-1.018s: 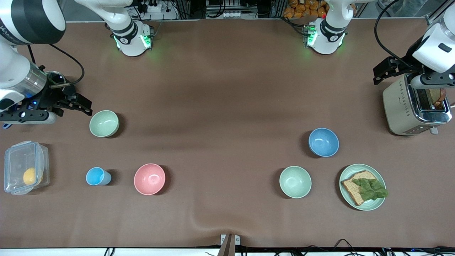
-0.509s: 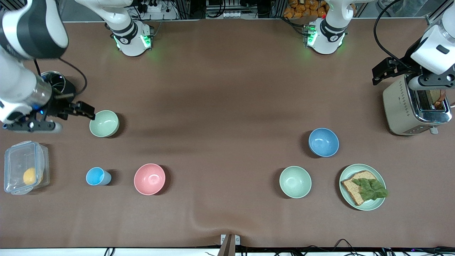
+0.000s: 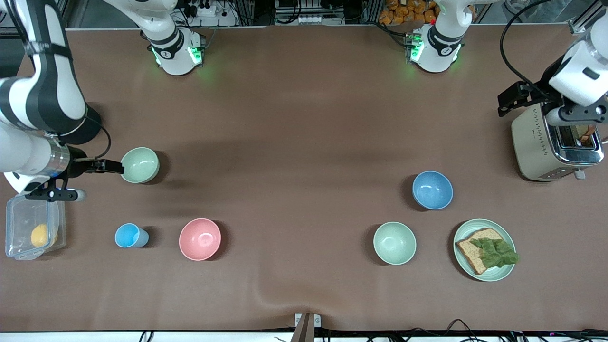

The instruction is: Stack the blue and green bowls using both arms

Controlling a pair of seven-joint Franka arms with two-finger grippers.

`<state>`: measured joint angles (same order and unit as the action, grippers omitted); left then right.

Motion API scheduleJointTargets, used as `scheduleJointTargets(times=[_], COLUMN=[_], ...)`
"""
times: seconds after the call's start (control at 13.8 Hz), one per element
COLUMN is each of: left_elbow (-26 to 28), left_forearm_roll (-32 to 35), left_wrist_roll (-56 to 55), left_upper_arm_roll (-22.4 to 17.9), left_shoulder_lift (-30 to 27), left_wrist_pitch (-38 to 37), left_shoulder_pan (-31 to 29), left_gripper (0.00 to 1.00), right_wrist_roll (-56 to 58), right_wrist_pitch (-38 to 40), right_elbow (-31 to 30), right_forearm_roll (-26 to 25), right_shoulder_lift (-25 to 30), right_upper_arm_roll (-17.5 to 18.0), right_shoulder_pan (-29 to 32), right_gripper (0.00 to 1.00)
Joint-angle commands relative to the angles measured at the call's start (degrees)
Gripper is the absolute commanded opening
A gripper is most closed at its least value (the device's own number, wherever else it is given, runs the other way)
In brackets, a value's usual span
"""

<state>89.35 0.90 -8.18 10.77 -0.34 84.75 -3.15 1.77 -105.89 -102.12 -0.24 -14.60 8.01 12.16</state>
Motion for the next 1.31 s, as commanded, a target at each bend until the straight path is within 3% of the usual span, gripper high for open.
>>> scheduleJointTargets(times=[0.0, 0.65, 0.95, 1.24], left_elbow=[-1.02, -0.14, 4.50, 7.68], left_forearm_roll=[-0.46, 0.07, 0.15, 0.68], left_wrist_roll=[1.32, 1.23, 1.23, 1.32], left_upper_arm_roll=[-0.05, -0.05, -0.05, -0.05], left_shoulder_lift=[2.71, 13.34, 17.03, 22.65], left_wrist_pitch=[-0.20, 8.05, 16.30, 22.37], left_shoulder_pan=[-0.98, -3.27, -4.32, -4.76], left_gripper=[1.00, 1.00, 1.00, 1.00], right_wrist_roll=[2.79, 19.66, 20.02, 28.97], right_wrist_pitch=[-5.36, -24.26, -32.69, -36.65], right_elbow=[-5.44, -19.68, -26.27, -27.17], right_forearm_roll=[-0.55, -0.46, -0.37, -0.29], right_shoulder_lift=[0.89, -0.60, -0.69, -3.41], right_upper_arm_roll=[0.87, 0.87, 0.95, 0.95], right_shoulder_pan=[3.39, 8.50, 8.50, 10.77], right_gripper=[1.00, 1.00, 1.00, 1.00])
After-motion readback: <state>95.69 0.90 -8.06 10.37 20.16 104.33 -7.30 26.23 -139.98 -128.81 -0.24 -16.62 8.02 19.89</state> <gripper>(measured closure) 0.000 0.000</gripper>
